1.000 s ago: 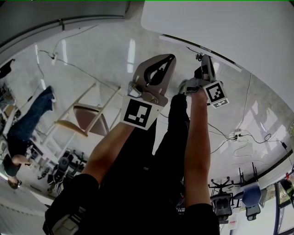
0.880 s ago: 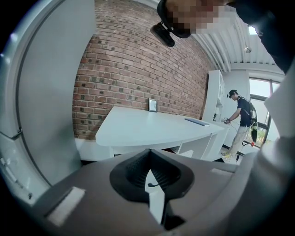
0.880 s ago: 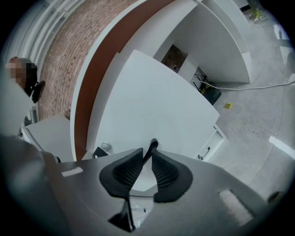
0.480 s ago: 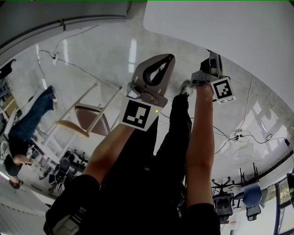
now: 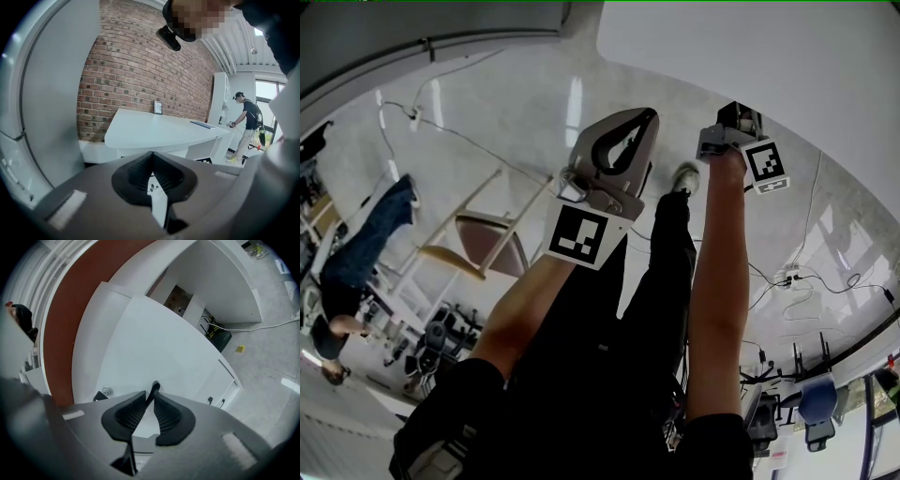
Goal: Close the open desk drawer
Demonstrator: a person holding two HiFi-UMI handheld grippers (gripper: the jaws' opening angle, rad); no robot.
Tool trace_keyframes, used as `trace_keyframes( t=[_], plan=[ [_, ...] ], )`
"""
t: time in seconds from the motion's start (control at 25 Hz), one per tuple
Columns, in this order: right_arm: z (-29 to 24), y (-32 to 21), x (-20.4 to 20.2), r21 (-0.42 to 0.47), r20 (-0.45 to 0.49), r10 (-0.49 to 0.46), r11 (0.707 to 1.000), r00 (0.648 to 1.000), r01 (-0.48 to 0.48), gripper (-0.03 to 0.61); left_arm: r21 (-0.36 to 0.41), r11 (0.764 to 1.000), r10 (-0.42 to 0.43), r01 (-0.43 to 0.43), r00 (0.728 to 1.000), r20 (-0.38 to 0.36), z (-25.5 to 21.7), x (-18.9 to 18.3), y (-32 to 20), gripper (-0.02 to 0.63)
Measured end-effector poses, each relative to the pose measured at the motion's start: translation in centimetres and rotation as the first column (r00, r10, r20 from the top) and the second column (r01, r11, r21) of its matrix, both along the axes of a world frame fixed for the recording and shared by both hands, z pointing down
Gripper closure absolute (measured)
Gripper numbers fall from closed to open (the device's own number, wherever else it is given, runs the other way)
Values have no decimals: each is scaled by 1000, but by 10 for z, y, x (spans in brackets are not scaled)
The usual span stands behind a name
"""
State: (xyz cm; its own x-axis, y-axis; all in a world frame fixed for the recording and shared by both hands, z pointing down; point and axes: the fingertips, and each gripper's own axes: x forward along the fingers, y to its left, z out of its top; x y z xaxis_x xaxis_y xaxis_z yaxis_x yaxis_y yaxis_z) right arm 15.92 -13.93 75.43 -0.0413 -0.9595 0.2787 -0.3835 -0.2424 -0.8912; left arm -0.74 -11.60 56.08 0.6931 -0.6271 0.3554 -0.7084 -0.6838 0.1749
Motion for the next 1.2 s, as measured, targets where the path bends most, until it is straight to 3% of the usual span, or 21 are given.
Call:
trace_keyframes(
  t=[0.48, 0.68, 0.8, 1.0, 1.2],
  plan=[
    [6, -19, 7, 75, 8, 36, 997, 999, -37, 520, -3, 1000, -13, 13, 1000, 7, 0, -10, 5, 594],
    [5, -15, 8, 63, 0, 37, 997, 999, -37, 503, 10, 1000, -26, 27, 1000, -9, -10, -12, 5, 594],
    [12, -5, 3, 17, 6, 39, 999, 999, -39, 465, 19, 999, -34, 35, 999, -22, -18, -13, 6, 594],
    [19, 40, -18, -125, -21, -45, 991, 999, 42, 493, 38, 998, -45, 46, 998, -46, -50, -12, 6, 594],
    [-4, 90, -32, -265, -103, -157, 956, 982, 125, 545, 52, 995, -79, 82, 995, -67, -95, -17, 1, 594]
  ],
)
